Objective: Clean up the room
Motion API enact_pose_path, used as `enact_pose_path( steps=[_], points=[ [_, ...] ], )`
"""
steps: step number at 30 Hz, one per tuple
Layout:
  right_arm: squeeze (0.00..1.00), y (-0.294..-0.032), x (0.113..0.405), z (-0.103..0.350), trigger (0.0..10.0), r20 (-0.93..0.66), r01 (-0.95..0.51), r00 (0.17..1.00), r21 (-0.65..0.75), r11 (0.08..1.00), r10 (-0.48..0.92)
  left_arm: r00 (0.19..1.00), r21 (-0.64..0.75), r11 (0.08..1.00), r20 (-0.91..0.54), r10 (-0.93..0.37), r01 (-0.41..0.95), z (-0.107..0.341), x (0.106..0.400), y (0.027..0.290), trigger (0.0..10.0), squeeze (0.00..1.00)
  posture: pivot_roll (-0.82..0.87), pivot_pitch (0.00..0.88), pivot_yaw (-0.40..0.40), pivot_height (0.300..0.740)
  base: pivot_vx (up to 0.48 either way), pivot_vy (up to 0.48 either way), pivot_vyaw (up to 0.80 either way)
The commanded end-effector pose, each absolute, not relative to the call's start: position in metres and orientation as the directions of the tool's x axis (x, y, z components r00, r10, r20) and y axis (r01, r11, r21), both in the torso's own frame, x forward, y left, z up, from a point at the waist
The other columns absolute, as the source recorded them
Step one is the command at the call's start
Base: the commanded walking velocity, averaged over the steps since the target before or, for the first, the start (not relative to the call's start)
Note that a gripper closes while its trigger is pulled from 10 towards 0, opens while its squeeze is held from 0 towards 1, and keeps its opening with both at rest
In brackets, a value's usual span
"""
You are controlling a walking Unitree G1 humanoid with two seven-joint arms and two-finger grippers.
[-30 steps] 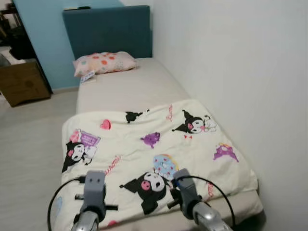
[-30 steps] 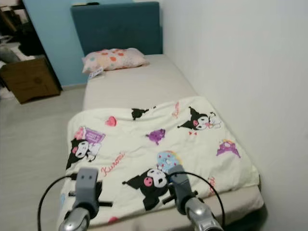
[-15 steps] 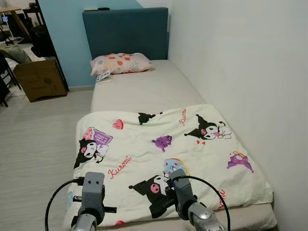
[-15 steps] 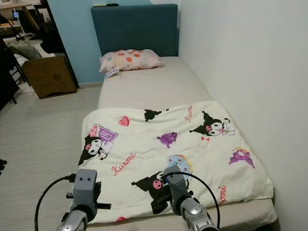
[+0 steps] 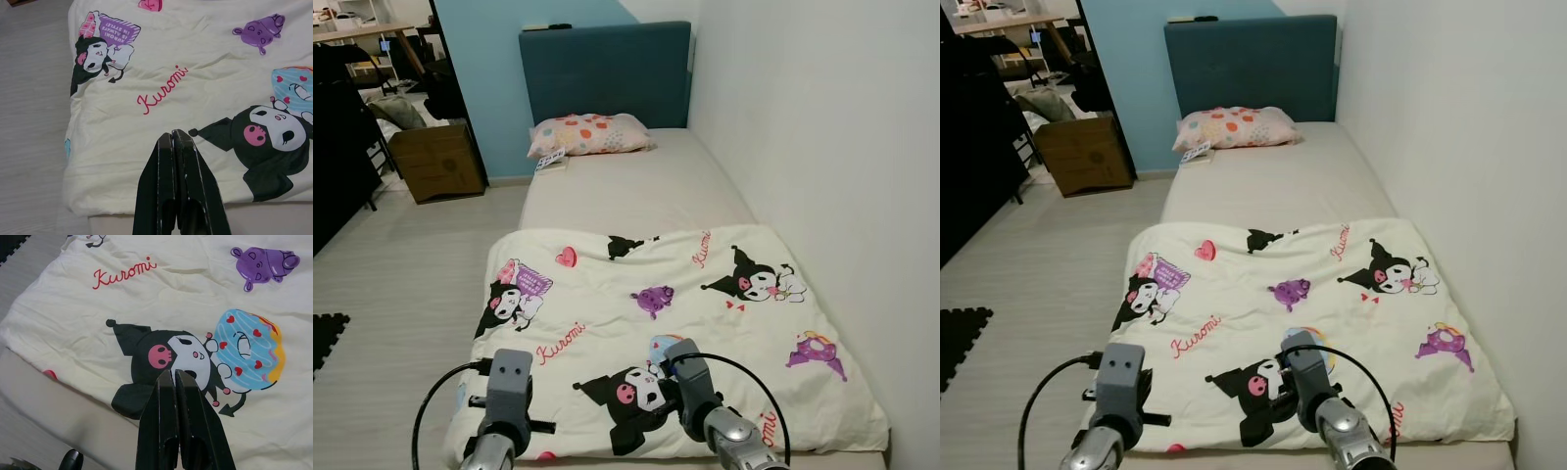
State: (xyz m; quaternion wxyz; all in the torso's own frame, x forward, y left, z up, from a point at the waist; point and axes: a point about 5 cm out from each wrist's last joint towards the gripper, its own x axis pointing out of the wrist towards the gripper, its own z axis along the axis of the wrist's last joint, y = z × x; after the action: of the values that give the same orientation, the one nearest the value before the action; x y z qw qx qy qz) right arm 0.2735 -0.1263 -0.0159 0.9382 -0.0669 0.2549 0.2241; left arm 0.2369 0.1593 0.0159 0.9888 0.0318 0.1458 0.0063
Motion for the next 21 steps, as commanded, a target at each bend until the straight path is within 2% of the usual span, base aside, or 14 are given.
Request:
enact_pose_path(
  steps=[1,4,10,18,21],
  points=[
    [0.0,-0.1224,0.2712,-0.0177,10.0,-0.509,-0.454,0.764,0.011,0.891,0.395,0.955,0.083,0.996,-0.295,0.034,-0.01,0.0135,0.2346,0.1635,10.0,0.0,-0.08,0.0,0.018,0.74,0.0,0.0,0.0],
    [0.0,-0.1224,0.2711,-0.0176,10.0,-0.508,-0.454,0.764,0.015,0.891,0.398,0.955,0.085,0.996,-0.295,0.033,-0.008,0.0134,0.2346,0.1634,10.0,0.0,-0.08,0.0,0.018,0.74,0.0,0.0,0.0],
    [0.0,-0.1224,0.2707,-0.0177,10.0,-0.506,-0.454,0.762,0.027,0.89,0.404,0.956,0.088,0.996,-0.293,0.033,-0.007,0.0135,0.2342,0.1639,10.0,0.0,-0.08,0.0,0.018,0.74,0.0,0.0,-0.8],
    [0.0,-0.1207,0.2689,-0.0196,10.0,-0.517,-0.46,0.753,0.028,0.887,0.407,0.957,0.087,0.996,-0.288,0.029,-0.004,0.0138,0.2337,0.1651,10.0,0.0,-0.08,0.0,0.015,0.74,0.0,0.0,0.0],
    [0.0,-0.12,0.2685,-0.02,10.0,-0.519,-0.463,0.75,0.032,0.886,0.41,0.959,0.118,0.992,-0.283,-0.017,0.053,0.0143,0.2318,0.1606,10.0,0.0,-0.08,0.0,0.015,0.74,0.0,-0.397,0.0]
  ],
)
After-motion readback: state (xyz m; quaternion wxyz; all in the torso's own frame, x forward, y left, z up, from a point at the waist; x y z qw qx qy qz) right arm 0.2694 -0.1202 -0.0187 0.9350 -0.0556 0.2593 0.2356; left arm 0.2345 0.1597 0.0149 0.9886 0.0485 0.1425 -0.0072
